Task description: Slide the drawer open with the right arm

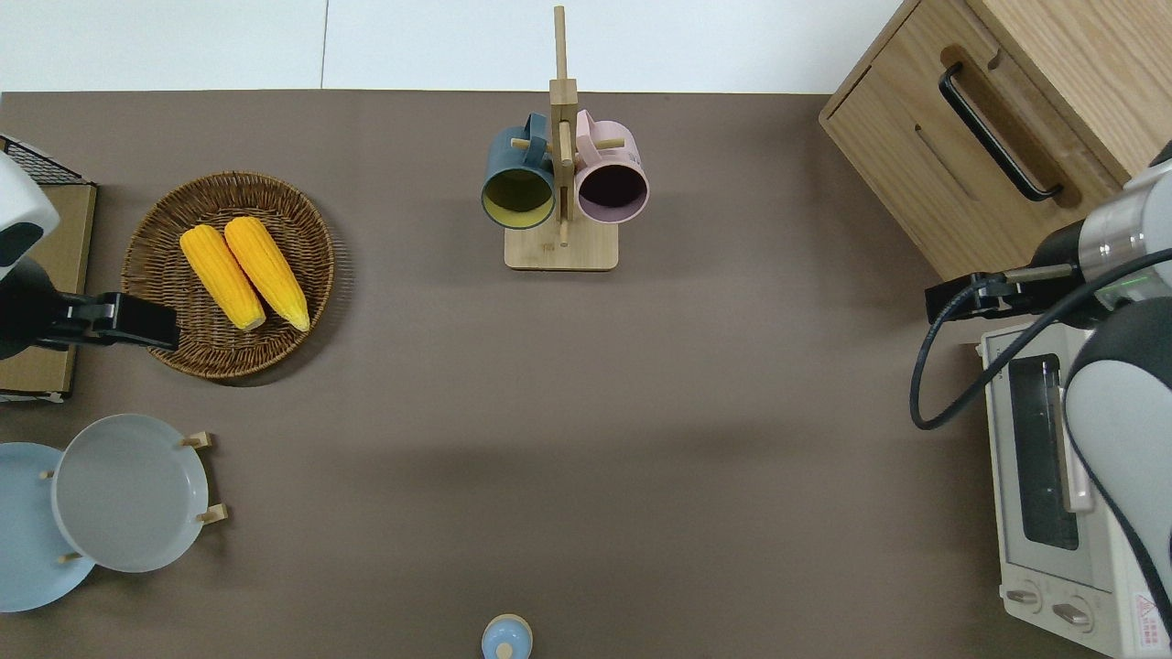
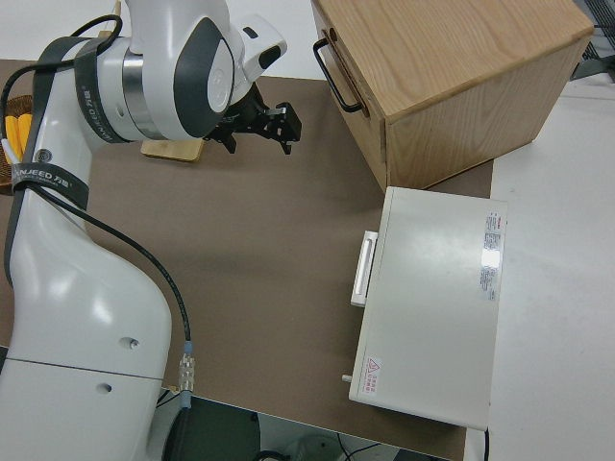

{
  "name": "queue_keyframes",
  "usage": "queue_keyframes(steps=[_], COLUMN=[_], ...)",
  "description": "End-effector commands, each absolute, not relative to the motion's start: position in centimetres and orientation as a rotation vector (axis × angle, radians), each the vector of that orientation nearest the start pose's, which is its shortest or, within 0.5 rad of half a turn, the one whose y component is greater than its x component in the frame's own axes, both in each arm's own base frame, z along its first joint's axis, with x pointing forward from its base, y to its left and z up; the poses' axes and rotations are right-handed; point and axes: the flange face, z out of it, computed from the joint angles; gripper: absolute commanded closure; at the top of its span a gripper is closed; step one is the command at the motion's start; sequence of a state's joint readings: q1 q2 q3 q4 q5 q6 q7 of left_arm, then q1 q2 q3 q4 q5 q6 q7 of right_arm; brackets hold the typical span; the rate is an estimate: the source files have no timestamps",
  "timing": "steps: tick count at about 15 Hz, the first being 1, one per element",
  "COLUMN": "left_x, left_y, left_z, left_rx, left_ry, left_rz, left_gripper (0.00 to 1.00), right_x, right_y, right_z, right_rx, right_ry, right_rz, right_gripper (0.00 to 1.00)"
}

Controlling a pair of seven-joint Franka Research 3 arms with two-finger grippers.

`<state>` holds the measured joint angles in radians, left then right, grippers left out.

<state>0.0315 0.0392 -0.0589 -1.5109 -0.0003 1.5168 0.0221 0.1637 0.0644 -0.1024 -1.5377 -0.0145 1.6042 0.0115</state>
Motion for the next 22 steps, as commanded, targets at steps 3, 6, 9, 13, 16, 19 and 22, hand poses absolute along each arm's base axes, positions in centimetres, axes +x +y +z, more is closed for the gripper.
queue_keyframes(steps=[3, 6, 9, 13, 16, 19, 22], left_x=[56.29, 56.29, 56.29, 56.29, 56.29, 56.29, 56.29], left_y=[-1.35, -1.35, -1.35, -1.35, -1.35, -1.35, -1.35], left_z=[62.95, 62.95, 62.95, 62.95, 62.95, 62.95, 63.02], left_rx=[-3.126, -3.126, -3.126, -3.126, -3.126, -3.126, -3.126], left_ry=[0.094, 0.094, 0.094, 0.094, 0.094, 0.094, 0.094], left_rz=[0.062, 0.062, 0.062, 0.062, 0.062, 0.062, 0.06], left_gripper=[0.01, 0.01, 0.01, 0.01, 0.01, 0.01, 0.01], right_x=[57.68, 57.54, 57.53, 57.54, 57.58, 57.6, 57.31], right_y=[3.75, 3.81, 3.7, 3.46, 3.47, 3.4, 3.41], right_z=[61.94, 61.71, 61.69, 61.69, 61.6, 61.49, 61.27], right_rx=[-3.118, -3.122, -3.123, -3.137, -3.137, -3.136, -3.142], right_ry=[-0.116, -0.118, -0.118, -0.116, -0.114, -0.114, -0.116], right_rz=[0.005, 0.033, 0.036, 0.035, 0.038, 0.045, 0.086], right_gripper=[0.015, 0.015, 0.015, 0.017, 0.036, 0.277, 0.856])
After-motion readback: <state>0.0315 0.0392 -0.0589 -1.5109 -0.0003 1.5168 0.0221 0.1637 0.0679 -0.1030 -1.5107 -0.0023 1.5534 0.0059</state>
